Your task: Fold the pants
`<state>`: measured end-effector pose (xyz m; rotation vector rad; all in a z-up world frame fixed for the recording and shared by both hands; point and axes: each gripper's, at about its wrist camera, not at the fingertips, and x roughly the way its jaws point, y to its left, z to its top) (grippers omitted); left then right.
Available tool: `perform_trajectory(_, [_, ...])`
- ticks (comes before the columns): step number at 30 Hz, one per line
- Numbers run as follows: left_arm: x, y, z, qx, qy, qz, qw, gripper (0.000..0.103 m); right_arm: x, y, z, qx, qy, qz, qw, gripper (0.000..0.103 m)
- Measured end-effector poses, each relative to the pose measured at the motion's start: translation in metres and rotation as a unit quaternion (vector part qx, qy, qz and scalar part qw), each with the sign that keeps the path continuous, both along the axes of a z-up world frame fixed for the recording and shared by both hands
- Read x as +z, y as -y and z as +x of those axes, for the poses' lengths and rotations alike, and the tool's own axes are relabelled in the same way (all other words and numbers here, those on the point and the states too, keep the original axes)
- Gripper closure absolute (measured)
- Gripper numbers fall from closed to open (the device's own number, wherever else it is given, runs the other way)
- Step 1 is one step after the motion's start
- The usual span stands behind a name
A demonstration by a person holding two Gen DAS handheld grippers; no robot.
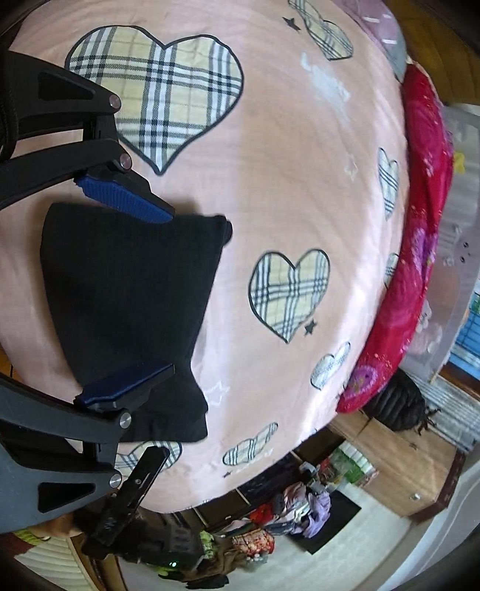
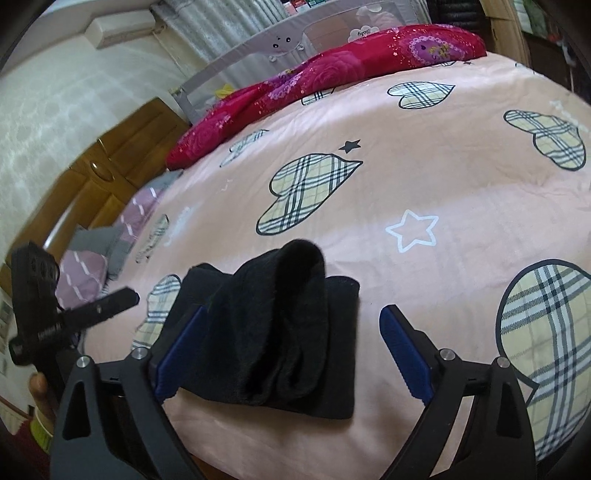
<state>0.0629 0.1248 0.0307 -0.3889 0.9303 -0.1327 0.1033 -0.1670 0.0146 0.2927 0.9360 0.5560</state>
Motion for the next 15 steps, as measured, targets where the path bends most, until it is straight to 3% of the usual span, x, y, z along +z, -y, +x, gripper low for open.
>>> perform_trajectory(4, [-0.011, -0.007, 0.004, 0.006, -0.014, -0.007, 0.9999, 0.027, -0.003, -0.014, -0.001, -0.003, -0.004, -0.028, 1.0, 0.009])
perform_trajectory(15, [-0.036, -0.008, 0.023, 0.005, -0.046, -0.014, 0.9988, 0.026, -0.006, -0.021, -0.003, -0.013, -0.014, -0.032, 0.999, 0.009])
